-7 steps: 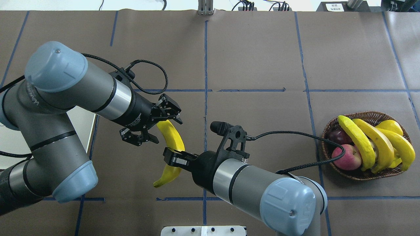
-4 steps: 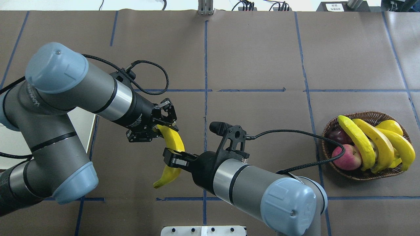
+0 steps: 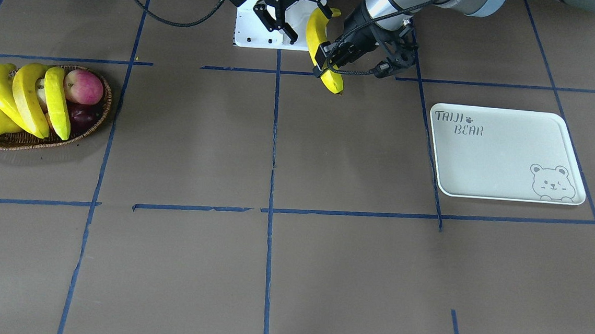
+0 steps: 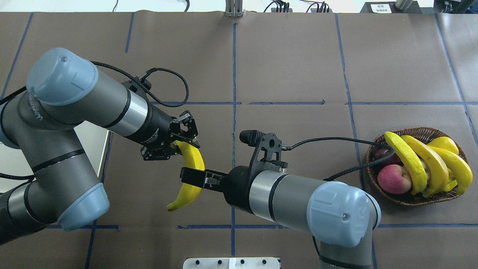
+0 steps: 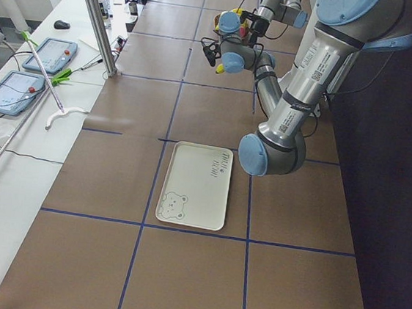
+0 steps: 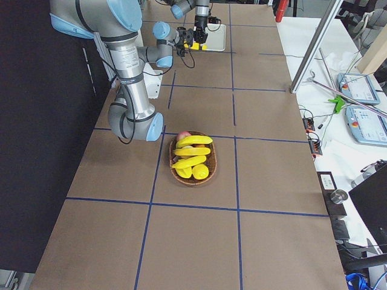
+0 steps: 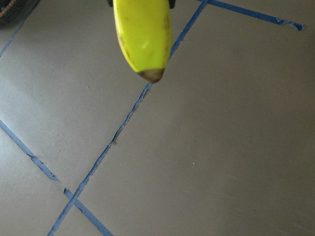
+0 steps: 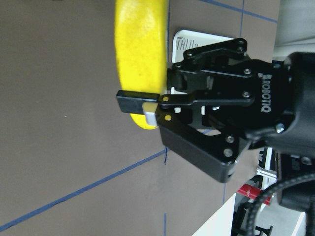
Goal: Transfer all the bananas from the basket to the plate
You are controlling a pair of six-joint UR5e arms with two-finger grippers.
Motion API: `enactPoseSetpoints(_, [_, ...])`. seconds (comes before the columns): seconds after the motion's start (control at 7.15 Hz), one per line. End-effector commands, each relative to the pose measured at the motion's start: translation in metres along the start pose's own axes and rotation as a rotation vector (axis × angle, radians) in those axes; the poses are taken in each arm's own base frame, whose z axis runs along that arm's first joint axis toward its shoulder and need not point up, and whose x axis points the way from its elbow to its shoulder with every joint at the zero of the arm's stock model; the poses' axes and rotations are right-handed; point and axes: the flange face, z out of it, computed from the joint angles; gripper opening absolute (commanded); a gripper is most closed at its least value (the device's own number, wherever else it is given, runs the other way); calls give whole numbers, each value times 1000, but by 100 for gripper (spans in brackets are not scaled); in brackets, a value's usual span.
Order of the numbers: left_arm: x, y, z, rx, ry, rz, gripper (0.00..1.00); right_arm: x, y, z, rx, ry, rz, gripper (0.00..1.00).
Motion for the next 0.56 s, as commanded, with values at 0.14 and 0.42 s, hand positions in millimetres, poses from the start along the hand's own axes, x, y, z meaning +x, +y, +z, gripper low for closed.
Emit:
enactPoseSetpoints(0.14, [-37,-55,-14,189,-15,-58,0,42,-75,-19,-122,173,-8,100])
enactPoseSetpoints(0.42, [-68,-96,-29,271,-46,-45,0,63,-136,-42,-153,328,-11,100])
